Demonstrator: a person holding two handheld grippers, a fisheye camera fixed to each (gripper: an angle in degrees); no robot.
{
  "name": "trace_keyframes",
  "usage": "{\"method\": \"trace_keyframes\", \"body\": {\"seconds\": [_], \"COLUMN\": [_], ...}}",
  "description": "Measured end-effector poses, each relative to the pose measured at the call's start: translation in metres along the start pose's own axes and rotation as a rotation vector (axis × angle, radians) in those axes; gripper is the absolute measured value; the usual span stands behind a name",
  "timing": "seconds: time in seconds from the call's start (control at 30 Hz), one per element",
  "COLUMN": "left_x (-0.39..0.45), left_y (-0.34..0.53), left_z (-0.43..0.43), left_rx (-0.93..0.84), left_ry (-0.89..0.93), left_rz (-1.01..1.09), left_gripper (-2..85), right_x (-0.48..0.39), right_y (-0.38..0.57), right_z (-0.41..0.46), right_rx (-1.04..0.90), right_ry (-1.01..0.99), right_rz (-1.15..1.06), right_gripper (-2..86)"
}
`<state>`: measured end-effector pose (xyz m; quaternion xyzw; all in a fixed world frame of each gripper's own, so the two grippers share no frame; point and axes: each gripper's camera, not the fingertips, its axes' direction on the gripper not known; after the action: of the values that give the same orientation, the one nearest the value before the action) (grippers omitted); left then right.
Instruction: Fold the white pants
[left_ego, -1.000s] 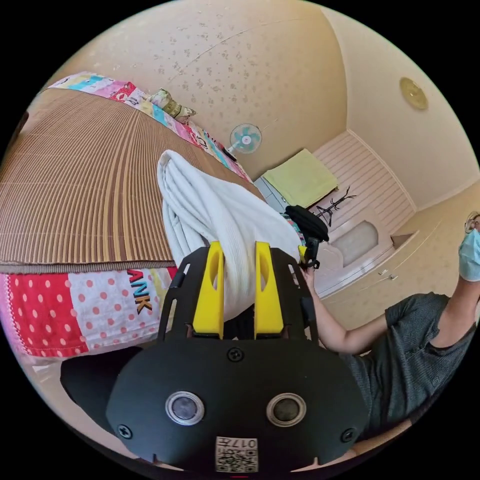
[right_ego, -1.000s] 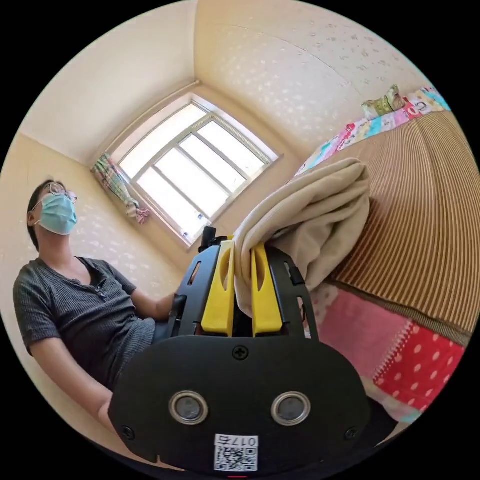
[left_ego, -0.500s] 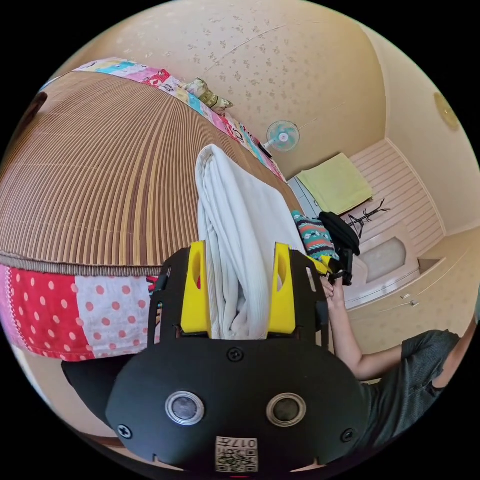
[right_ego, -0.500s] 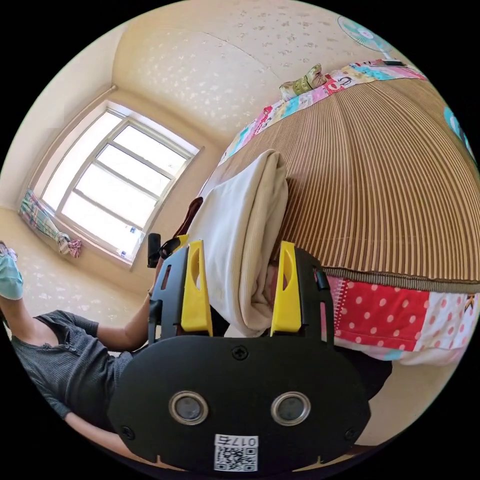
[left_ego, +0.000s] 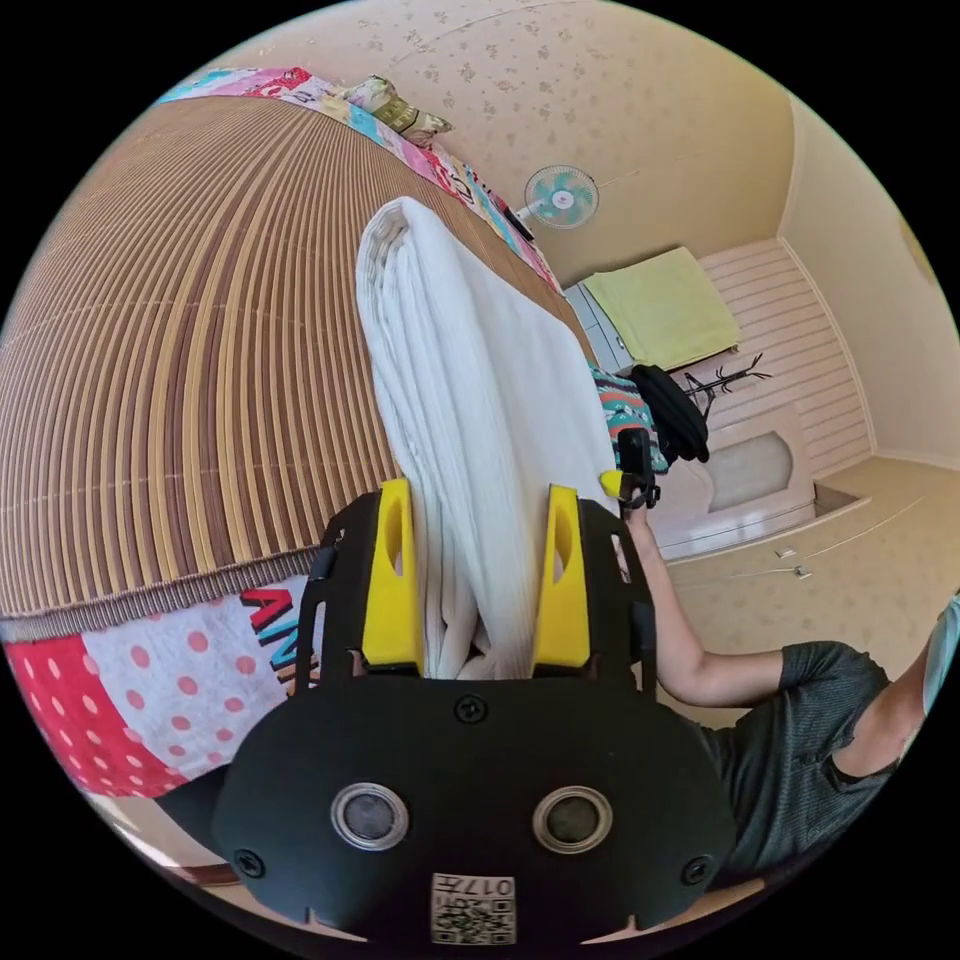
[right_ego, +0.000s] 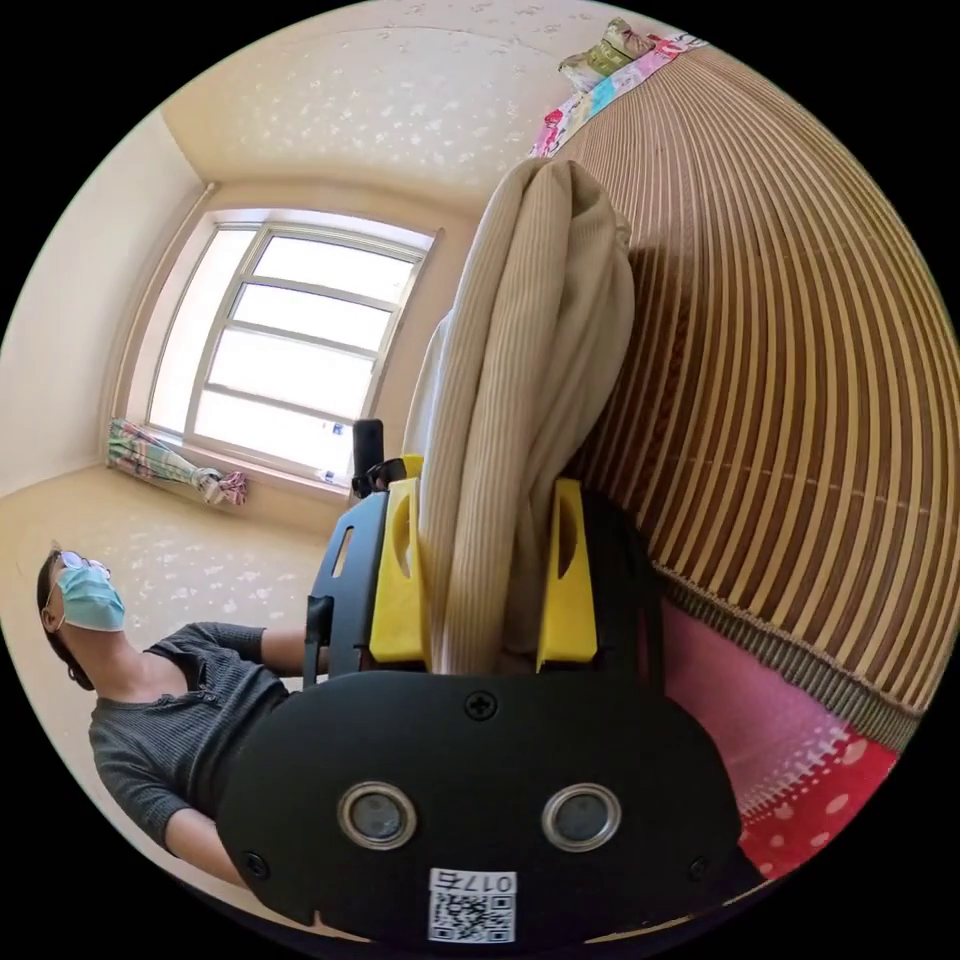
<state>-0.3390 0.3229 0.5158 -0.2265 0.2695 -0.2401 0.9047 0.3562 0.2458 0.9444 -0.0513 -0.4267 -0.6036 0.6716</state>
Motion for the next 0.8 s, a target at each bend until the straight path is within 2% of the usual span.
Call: {"method": "trace_keyframes", "body": {"seconds": [0.2,0.27,0.43,0.63,0.73,0.8], "left_x": [-0.005,-0.001,0.022,0.064,0.112,0.145], "left_y": [0.019,0.026,0.039,0.024,0.006,-0.018], "left_z": [-0.010,-0.032,-0.137,-0.337,-0.439,-0.517], "left_rx": [-0.076,-0.079,-0.064,-0.072,-0.089,-0.083], "left_ry": [0.215,0.213,0.136,-0.131,-0.411,-0.691], "left_rz": [-0.012,-0.006,0.037,0.038,0.087,0.108], "left_gripper": [12.7,12.6,12.5,12.5,13.0,14.4], "right_x": [0.008,-0.005,-0.070,-0.190,-0.269,-0.302], "right_y": [0.028,0.036,0.015,-0.067,-0.112,-0.141], "right_z": [0.061,0.090,0.173,0.317,0.388,0.431], "right_rx": [-0.160,-0.164,-0.208,-0.229,-0.181,-0.118], "right_ry": [-0.300,-0.393,-0.477,-0.528,-0.506,-0.526], "right_rz": [0.010,-0.002,-0.089,-0.189,-0.274,-0.248], "right_gripper": [16.7,16.2,15.8,15.0,14.4,14.1]}}
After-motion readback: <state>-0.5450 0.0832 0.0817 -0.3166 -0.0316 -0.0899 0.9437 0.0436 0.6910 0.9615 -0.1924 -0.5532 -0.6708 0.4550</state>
